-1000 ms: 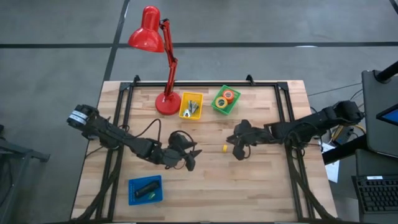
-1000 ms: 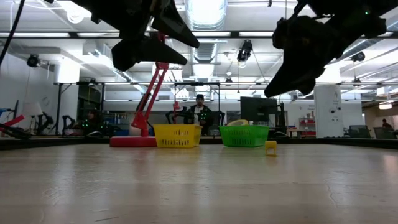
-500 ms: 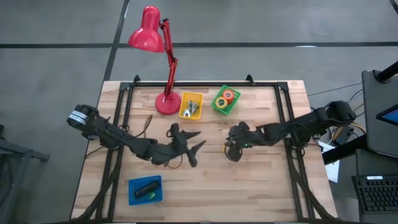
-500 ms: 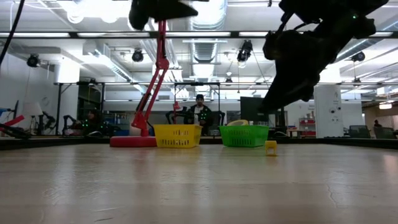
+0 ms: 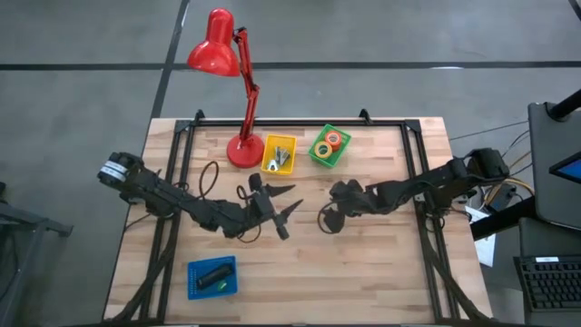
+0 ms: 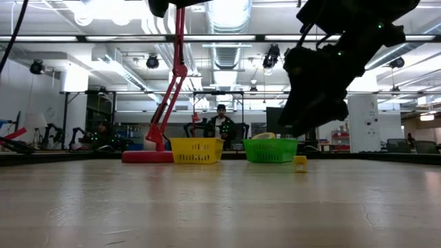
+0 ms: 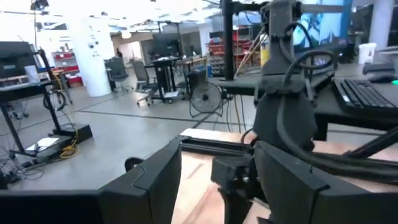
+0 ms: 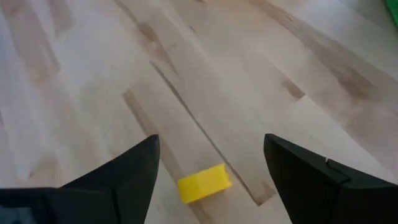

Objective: Pick and place Stapler, Stapler remover, tape
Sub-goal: Put the small yellow stapler into the blue bin

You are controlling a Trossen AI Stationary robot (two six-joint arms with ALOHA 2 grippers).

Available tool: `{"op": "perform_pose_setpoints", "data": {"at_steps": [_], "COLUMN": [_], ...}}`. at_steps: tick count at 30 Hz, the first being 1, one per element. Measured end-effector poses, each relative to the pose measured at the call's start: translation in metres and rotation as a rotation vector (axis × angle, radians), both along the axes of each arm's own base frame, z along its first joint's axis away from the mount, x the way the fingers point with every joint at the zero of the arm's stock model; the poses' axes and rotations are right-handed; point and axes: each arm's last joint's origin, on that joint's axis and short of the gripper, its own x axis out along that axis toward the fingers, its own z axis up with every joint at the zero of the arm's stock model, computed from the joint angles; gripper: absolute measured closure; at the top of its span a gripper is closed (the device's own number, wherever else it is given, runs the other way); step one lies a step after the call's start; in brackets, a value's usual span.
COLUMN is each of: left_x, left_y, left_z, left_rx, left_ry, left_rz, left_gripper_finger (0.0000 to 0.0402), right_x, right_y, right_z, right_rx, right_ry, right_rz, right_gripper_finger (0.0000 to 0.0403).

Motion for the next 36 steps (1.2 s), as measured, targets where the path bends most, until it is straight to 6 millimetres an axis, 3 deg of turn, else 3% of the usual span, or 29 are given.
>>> {"op": "perform_pose_setpoints", "data": {"at_steps": [10,22,36], "left_x": [0.000,-0.001,0.000], "left_y": [-0.004,-0.003,-0.003], "left_z": [-0.004,-0.001,-0.004], "left_rx": [0.038,0.067,0.056], "left_ry": [0.030,0.034,0.045], "left_rz": [-0.077,-0.075,-0.078], "left_gripper_finger": [0.0195,0.0195,0.0195], "right_x": [0.004,0.017,0.015], "right_y": [0.001,0.008,0.017], "right_z": [-0.024,-0.038,-0.038], "right_rx": [0.138,0.196,0.186], "right_ry": [0.062,0.160,0.175], "right_rz": [-0.148,-0.132,-0.086], "right_gripper_finger": [0.0116,0.0126,0.0221]}}
